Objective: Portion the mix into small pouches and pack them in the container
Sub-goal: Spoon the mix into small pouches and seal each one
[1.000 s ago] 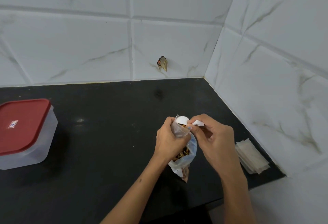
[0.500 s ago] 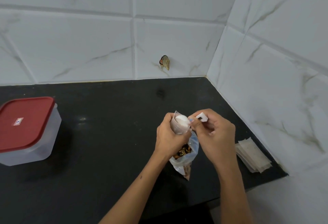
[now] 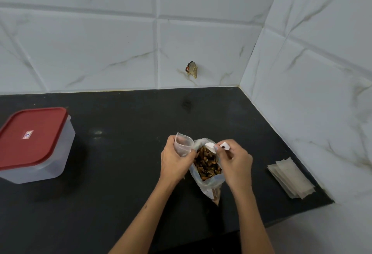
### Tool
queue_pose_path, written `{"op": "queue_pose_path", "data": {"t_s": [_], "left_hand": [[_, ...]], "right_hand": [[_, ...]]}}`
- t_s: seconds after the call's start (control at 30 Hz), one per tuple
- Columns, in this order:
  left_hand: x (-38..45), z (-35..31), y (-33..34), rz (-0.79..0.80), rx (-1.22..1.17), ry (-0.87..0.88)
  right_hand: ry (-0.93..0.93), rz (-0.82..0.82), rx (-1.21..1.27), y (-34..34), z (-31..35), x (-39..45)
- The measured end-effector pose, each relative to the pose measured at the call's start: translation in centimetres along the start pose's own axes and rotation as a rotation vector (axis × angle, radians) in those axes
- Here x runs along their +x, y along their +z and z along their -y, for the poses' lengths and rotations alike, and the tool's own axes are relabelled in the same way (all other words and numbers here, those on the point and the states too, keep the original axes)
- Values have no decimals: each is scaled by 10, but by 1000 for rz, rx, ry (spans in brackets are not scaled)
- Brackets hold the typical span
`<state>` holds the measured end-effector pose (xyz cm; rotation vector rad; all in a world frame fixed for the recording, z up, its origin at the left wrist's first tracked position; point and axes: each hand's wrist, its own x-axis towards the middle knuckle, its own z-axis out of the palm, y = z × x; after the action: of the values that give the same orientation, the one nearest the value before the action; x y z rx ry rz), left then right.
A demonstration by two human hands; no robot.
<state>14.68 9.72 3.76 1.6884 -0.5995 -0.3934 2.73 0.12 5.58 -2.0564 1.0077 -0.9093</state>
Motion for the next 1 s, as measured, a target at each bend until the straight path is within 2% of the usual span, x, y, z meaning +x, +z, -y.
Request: {"op": "queue_pose_path", "data": {"t_s": [0.17, 0.43, 0.63, 0.83, 1.0], "left_hand": [[-2, 8, 2, 30, 15, -70], [-2, 17, 7, 108, -50, -165], [1, 21, 6, 97, -62, -189], [0, 24, 7, 103, -70, -173], [0, 25, 6, 109, -67, -162]], "right_hand": [[-75, 96, -116, 18, -12, -1], [8, 309, -134, 10, -10, 7], [-13, 162, -117, 8, -11, 8], [50, 271, -109, 15, -8, 3], [80, 5, -156, 1, -4, 5]]}}
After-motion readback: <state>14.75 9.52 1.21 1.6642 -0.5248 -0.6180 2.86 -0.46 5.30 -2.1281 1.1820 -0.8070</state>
